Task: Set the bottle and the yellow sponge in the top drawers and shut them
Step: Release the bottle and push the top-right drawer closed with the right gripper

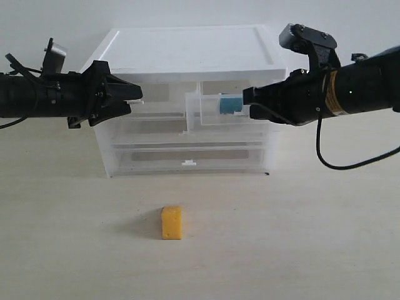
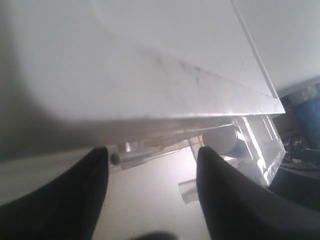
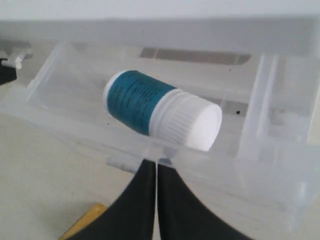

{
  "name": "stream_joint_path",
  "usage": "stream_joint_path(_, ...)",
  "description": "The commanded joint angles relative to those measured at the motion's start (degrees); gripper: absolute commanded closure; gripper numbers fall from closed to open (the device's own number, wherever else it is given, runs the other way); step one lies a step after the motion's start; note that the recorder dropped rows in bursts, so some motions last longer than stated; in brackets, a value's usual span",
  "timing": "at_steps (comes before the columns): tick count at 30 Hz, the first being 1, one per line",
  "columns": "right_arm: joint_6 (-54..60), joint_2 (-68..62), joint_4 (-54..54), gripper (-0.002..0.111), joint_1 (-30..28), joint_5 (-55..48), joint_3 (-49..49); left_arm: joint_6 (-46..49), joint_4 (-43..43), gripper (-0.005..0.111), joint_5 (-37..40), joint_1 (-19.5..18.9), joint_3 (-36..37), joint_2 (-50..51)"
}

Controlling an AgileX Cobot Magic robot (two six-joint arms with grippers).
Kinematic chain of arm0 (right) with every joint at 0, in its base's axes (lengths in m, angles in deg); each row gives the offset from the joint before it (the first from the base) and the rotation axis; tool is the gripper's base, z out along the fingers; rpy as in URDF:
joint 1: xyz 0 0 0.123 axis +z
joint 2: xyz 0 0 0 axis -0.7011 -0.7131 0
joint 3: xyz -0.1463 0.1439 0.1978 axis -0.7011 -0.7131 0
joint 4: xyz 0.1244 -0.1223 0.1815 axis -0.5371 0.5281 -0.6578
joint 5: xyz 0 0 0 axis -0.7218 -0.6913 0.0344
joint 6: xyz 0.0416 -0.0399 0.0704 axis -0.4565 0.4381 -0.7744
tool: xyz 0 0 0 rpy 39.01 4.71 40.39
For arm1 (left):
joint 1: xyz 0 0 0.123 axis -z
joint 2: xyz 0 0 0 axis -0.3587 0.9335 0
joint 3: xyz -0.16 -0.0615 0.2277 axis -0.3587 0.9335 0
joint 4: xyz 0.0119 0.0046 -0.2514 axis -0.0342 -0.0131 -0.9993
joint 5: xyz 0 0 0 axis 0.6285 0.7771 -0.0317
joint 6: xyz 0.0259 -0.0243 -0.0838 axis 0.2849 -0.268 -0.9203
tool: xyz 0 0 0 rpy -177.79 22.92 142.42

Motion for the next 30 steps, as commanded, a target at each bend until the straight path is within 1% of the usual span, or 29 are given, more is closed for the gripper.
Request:
stream_joint_path(1,2.9,-1.4,-4.1,0.108,0.0,-1.6,3.6,1.1,-4.0,0.056,-3.1,-0.1,-1.1,0.1)
stream_joint_path(8,3.7,-4.6,-5.8,0.108,0.0,-2.0,9.1,1.1,-4.0,0.056,-3.1,-0.1,-1.1,0.1)
stream_joint_path(11,3.7,-5.6,-6.2,0.108,0.0,-2.4,10.0,1.1,-4.0,0.056,-3.1,-0.1,-1.1,0.1)
stream_joint_path(14,3.8,-5.8,-6.2,0.108,0.0,-2.5,10.3,3.1,-4.0,0.056,-3.1,-0.1,-1.1,0.1)
stream_joint_path(20,4.0,-5.8,-6.0,0.108,0.0,0.2,10.3,4.2,0.5,0.054,-2.8,-0.1,-1.1,0.1)
stream_joint_path(23,4.0,-5.8,-5.7,0.108,0.0,0.4,10.3,4.2,1.5,0.051,-3.1,-0.1,-1.1,-0.2)
stream_joint_path(26,4.0,-5.8,-5.5,0.108,0.0,1.2,10.3,4.2,2.2,0.051,-3.1,-0.1,-1.1,-0.2)
stream_joint_path(30,4.0,-5.8,-5.1,0.108,0.0,1.5,10.3,5.1,8.3,0.051,-3.1,-0.1,-1.1,-0.2)
